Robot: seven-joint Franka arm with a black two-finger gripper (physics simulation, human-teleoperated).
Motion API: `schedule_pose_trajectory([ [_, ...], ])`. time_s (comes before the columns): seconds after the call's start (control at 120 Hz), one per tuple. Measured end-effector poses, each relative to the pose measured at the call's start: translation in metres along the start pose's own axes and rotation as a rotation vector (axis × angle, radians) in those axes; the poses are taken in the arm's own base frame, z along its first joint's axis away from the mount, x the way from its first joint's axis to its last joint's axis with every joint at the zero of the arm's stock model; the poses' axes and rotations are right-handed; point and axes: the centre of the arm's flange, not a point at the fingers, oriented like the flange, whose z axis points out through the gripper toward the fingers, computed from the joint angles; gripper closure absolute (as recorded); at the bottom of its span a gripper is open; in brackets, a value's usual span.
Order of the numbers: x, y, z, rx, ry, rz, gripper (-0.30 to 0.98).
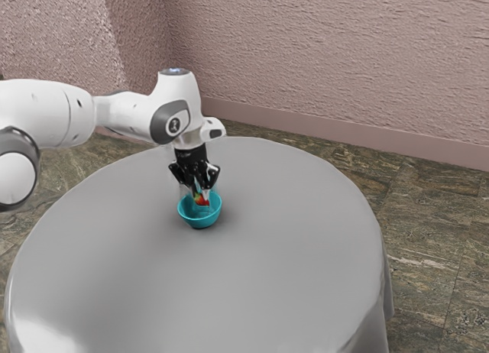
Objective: Take strawberry from the bowl
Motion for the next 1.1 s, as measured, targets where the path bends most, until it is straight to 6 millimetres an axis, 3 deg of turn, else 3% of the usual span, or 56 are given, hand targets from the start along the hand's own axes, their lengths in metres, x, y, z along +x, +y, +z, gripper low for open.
schedule_pose_trajectory([
  [0.1, -0.003, 0.016, -0.033, 0.003, 0.046, 0.02, 0.67],
  [0.175, 0.0, 0.046, -0.057, -0.008, 0.092, 0.056, 0.68],
  [0.258, 0.002, 0.075, -0.069, -0.027, 0.117, 0.092, 0.68],
  [0.392, 0.007, 0.113, -0.042, -0.048, 0.094, 0.137, 0.69],
  [0.55, 0.012, 0.132, -0.002, -0.059, 0.057, 0.155, 0.69],
  [0.683, 0.01, 0.137, -0.001, -0.066, 0.055, 0.162, 0.42],
  [0.733, 0.009, 0.138, -0.018, -0.066, 0.074, 0.166, 0.34],
  [0.817, 0.001, 0.137, -0.063, -0.06, 0.127, 0.173, 0.23],
  [0.9, -0.013, 0.134, -0.121, -0.046, 0.177, 0.179, 0.15],
  [1.017, -0.043, 0.121, -0.22, -0.018, 0.241, 0.171, 0.09],
  [1.1, -0.055, 0.117, -0.252, -0.001, 0.239, 0.171, 0.06],
])
